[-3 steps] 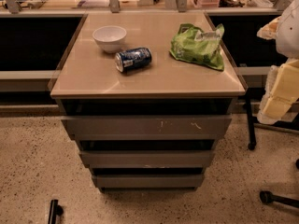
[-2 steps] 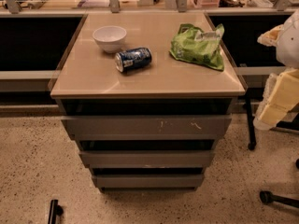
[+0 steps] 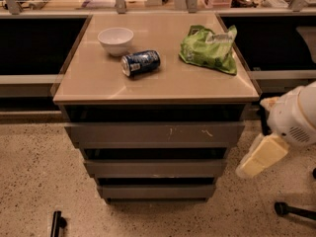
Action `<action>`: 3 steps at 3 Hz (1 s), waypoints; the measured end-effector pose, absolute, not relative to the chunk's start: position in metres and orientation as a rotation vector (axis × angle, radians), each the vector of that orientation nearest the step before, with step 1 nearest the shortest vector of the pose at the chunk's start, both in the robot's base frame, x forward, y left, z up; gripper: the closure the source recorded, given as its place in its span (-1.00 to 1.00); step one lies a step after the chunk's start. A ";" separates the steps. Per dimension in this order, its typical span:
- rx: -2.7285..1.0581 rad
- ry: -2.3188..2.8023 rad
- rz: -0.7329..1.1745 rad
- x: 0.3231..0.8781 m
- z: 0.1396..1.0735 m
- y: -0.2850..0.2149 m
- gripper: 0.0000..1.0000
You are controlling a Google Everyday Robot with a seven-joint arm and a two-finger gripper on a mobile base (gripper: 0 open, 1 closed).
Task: Open middle drawer
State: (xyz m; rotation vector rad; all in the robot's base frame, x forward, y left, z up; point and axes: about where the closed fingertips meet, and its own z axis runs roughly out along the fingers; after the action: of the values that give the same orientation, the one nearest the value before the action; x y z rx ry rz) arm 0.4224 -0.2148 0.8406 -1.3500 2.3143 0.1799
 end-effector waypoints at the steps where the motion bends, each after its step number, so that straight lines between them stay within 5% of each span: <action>1: -1.316 2.310 0.157 0.427 0.823 -0.216 -1.00; 3: -1.225 2.329 0.348 0.415 0.766 -0.212 -1.00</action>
Offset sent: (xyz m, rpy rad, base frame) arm -0.0084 0.0000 -0.0326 0.0937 -0.0137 -0.0059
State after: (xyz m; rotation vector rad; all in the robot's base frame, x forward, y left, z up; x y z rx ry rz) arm 0.4151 -0.2115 0.7662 -1.2251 2.3294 0.3477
